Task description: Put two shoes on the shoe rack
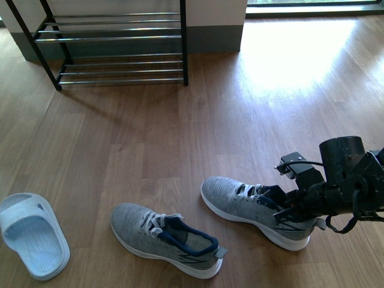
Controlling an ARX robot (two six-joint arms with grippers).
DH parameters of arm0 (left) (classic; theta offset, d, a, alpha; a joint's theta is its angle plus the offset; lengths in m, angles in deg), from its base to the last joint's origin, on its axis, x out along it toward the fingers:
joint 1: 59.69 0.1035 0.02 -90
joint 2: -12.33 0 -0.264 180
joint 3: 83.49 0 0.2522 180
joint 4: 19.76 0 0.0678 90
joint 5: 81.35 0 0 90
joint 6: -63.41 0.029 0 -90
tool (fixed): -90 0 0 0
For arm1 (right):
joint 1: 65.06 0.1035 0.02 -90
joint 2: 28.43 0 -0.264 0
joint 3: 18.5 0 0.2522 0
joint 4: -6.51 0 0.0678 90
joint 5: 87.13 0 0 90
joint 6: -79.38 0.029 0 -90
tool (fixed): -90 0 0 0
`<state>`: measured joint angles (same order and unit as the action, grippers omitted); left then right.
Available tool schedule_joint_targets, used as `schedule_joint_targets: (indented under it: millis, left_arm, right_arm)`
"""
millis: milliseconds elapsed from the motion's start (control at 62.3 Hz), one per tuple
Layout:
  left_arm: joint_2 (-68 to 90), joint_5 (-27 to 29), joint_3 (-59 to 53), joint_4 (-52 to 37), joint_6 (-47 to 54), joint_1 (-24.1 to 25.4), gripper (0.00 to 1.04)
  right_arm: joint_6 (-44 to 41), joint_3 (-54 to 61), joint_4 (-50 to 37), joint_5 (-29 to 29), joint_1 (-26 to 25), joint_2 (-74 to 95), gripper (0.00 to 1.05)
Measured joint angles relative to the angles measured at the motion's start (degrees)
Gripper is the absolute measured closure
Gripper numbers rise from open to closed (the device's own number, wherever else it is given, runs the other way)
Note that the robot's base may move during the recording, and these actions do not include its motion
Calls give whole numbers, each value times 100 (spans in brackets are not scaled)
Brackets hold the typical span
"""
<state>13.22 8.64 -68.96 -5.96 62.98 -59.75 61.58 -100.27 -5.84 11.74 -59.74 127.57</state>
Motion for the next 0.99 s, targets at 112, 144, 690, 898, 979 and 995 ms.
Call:
schedule_joint_targets:
  millis: [112, 144, 690, 898, 979, 995]
  left_arm:
    - [0, 0, 0, 0, 0, 2, 9]
    - [0, 0, 0, -2, 0, 2, 9]
    - [0, 0, 0, 0, 0, 0, 9]
    - [0, 0, 0, -2, 0, 0, 9]
    - [0, 0, 0, -2, 0, 2, 9]
    - [0, 0, 0, 0, 0, 0, 9]
  right_arm:
    - [748, 857, -715, -70, 15, -866, 103]
    - [1040, 1147, -898, -190, 13, -1261, 103]
    - [3519, 4507, 1034, 210, -256, -9016, 103]
    - [3611, 4605, 1285, 258, -245, -9947, 103]
    - [3628, 4616, 1305, 208, -245, -9925, 103]
    - [3628, 4616, 1305, 201, -245, -9925, 103]
